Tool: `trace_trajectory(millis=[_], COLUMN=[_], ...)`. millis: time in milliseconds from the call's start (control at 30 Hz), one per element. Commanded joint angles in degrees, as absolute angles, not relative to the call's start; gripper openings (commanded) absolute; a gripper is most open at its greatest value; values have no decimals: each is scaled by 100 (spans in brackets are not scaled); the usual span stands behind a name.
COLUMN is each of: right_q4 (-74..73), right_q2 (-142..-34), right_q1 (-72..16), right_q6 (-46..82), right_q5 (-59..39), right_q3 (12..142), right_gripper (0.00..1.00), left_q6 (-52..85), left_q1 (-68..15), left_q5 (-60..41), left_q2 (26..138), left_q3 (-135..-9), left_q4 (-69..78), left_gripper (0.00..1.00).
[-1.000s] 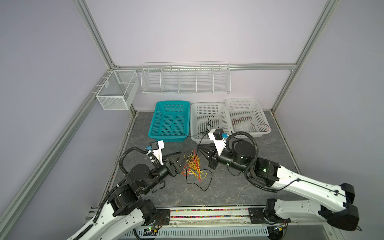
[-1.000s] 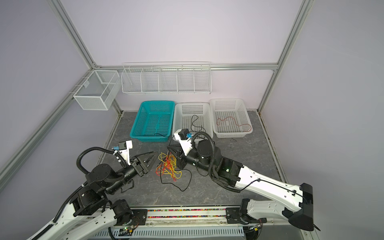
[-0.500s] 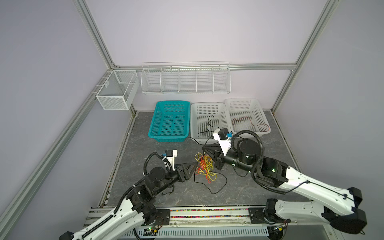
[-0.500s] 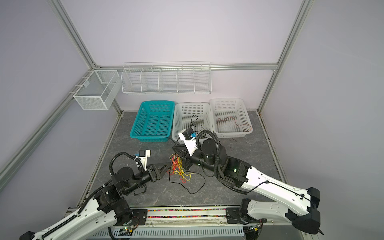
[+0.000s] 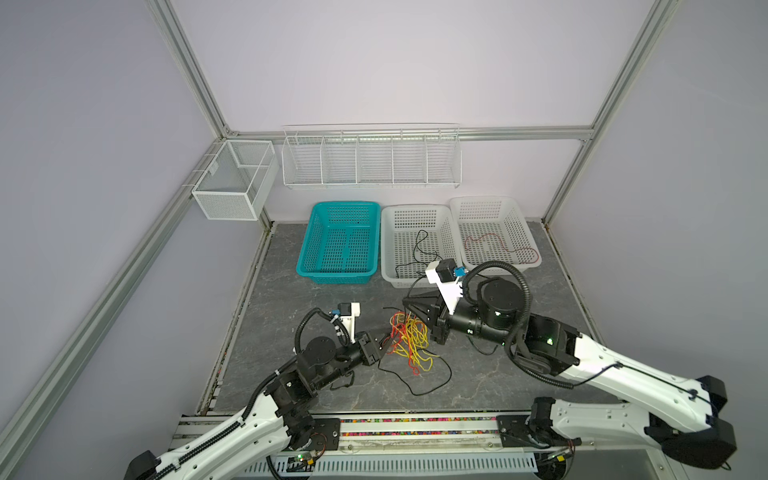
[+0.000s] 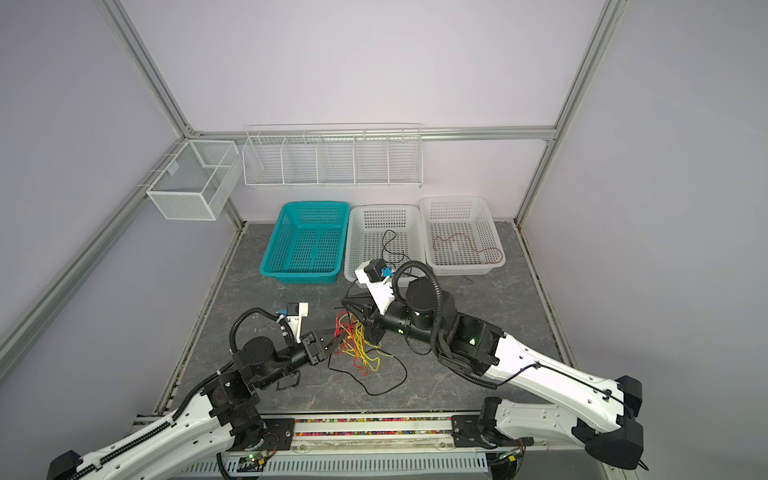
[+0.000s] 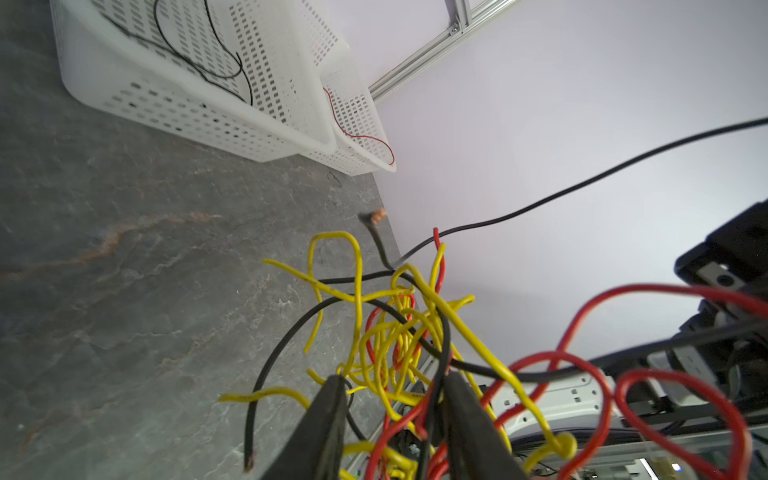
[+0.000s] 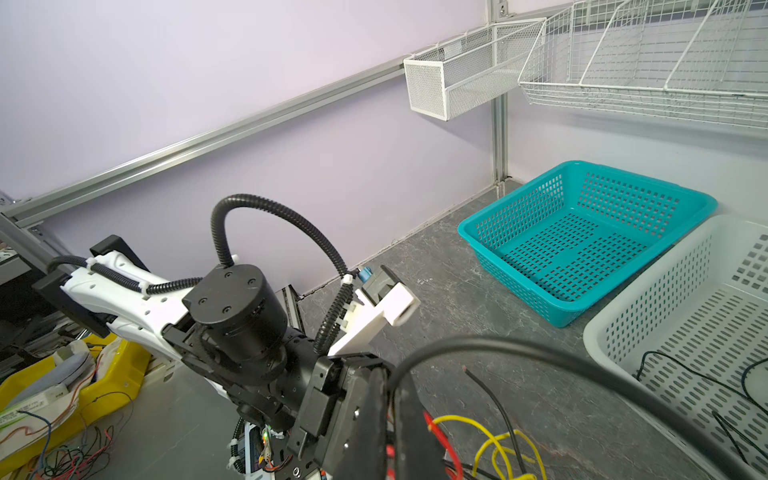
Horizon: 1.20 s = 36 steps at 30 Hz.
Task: Untangle the cables
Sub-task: 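Carry the black wire toward the middle basket with the right gripper while left grasps bundle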
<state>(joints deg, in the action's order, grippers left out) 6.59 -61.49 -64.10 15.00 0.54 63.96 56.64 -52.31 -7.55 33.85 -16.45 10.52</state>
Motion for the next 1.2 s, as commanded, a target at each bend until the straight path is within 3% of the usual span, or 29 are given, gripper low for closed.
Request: trace_trajectory(millis=[0,333,733,1167], right_q4=[356,781,1710,3066], right_q2=[-5959,-5702,-5300,-5652], right_q1=[-6372,-6375,-6363,-6132], right_q6=[1531,1288,758,334], right_q5=[105,515,1199,1895], right_q3=[6398,6724,7746,9118], right_gripper=[6,6,6,6], left_q6=[5758,5709,5603,5273], left_q1=[-5298,-5332,-5327,-5327], left_q5=[-834,-793,-507,142], left_q2=[3440,3472,3507,3485], left_q3=[-1556,-1377,-780,-757], left_q4=[1423,1409,1065,196], left_gripper=[28,0,0,0])
